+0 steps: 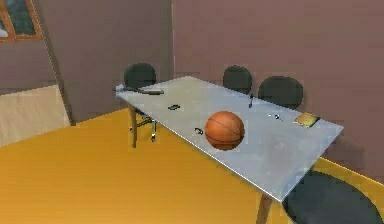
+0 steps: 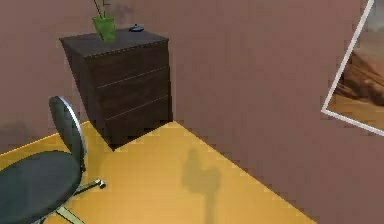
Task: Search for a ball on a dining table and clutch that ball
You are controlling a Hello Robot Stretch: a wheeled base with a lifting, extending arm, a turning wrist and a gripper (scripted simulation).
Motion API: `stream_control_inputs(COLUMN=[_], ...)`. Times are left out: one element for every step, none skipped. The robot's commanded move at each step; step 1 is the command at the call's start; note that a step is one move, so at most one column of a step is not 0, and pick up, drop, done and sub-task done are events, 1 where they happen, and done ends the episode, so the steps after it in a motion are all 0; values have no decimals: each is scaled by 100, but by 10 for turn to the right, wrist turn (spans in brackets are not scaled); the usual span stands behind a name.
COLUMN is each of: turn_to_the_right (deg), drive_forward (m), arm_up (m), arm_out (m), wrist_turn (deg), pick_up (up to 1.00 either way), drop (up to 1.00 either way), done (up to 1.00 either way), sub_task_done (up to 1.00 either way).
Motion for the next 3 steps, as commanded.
stream_control_inputs(turn_to_the_right=[-180, 0, -450], drive_forward=[0, 30, 0], arm_up=[0, 0, 0], arm_out=[0, 0, 0], wrist_turn=[0, 0, 0], pick_up=[0, 0, 0], drop=[0, 0, 0], done=[0, 0, 0], sub_task_done=[0, 0, 0])
